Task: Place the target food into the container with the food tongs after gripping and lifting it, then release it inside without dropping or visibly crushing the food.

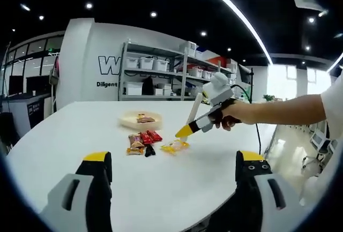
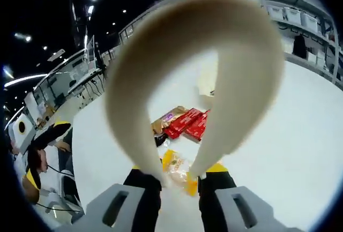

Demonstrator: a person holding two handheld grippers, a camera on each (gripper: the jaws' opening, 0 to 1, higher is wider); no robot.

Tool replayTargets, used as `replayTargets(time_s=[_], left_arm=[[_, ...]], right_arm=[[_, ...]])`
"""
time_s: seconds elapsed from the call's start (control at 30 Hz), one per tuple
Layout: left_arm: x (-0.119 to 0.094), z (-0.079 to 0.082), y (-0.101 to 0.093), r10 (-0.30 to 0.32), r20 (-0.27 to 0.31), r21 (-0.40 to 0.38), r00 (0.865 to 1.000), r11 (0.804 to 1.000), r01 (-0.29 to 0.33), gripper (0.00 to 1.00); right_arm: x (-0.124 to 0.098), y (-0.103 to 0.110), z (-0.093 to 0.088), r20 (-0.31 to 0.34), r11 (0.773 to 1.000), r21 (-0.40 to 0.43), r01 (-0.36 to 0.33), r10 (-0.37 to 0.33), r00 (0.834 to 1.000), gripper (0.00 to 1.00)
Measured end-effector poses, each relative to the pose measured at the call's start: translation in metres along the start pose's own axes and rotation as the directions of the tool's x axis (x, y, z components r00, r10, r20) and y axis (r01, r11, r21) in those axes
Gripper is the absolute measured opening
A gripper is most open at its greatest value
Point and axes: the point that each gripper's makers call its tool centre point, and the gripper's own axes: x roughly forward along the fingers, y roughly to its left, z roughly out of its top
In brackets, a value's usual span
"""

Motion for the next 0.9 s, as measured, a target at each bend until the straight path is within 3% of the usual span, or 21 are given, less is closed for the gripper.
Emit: replayTargets(time_s=[0.23, 0.3, 0.4, 0.53, 0.9], left_arm=[[0.005, 0.0, 0.002, 0.006, -0.002, 0.002, 1.0, 1.0, -0.006, 0.93], [0.006, -0.002, 0.003, 0.008, -0.008, 0.001, 1.0, 1.0, -0.008, 0.93], [0.007, -0.003, 0.004, 0.006, -0.012, -0.002, 1.0, 1.0, -0.006, 0.93], [0.008, -0.003, -0.001, -0.005, -0.011, 0.002, 1.0, 1.0, 0.005, 0.93], [0.012, 0.0, -0.013, -0.039, 0.001, 0.003, 0.999, 0.999, 0.039, 0.93]], right_arm=[[0.017, -0.016, -0.003, -0.025, 0.999, -0.033, 0.041, -0.042, 0.999, 0.2], [0.016, -0.019, 0.0, -0.017, 0.999, 0.007, 0.037, -0.037, 0.999, 0.2], [0.013, -0.028, -0.006, -0.042, 0.996, -0.018, 0.087, -0.088, 0.995, 0.2], [0.003, -0.027, -0.015, -0.05, 0.996, 0.026, 0.083, -0.081, 0.995, 0.2], [-0.019, -0.011, -0.03, -0.072, 0.997, 0.034, 0.071, -0.068, 0.995, 0.2]])
